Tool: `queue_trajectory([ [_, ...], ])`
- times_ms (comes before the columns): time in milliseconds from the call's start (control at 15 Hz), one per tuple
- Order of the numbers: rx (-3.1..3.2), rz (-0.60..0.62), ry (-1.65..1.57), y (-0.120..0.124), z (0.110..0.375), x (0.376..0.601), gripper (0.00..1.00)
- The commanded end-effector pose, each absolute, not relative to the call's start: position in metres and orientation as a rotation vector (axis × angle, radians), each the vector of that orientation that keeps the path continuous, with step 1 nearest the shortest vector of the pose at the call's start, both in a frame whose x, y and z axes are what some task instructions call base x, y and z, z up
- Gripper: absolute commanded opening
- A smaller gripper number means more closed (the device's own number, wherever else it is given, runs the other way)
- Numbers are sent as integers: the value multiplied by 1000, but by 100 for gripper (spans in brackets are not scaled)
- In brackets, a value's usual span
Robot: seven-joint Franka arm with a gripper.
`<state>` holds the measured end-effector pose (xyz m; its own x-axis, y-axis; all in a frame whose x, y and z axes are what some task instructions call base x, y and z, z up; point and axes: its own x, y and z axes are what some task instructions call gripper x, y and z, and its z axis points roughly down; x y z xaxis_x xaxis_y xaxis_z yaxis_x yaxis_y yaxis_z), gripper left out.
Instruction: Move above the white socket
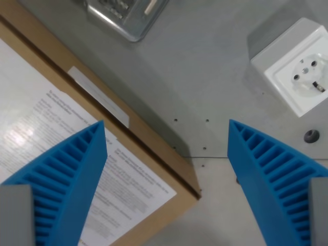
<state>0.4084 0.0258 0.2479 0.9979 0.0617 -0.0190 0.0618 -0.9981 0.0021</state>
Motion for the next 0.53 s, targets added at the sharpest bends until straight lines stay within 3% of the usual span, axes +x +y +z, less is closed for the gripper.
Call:
queue_trajectory([
  [67, 3125, 65, 342, 15, 242, 410, 100],
  [533, 3097, 108, 557, -7, 229, 412, 100],
])
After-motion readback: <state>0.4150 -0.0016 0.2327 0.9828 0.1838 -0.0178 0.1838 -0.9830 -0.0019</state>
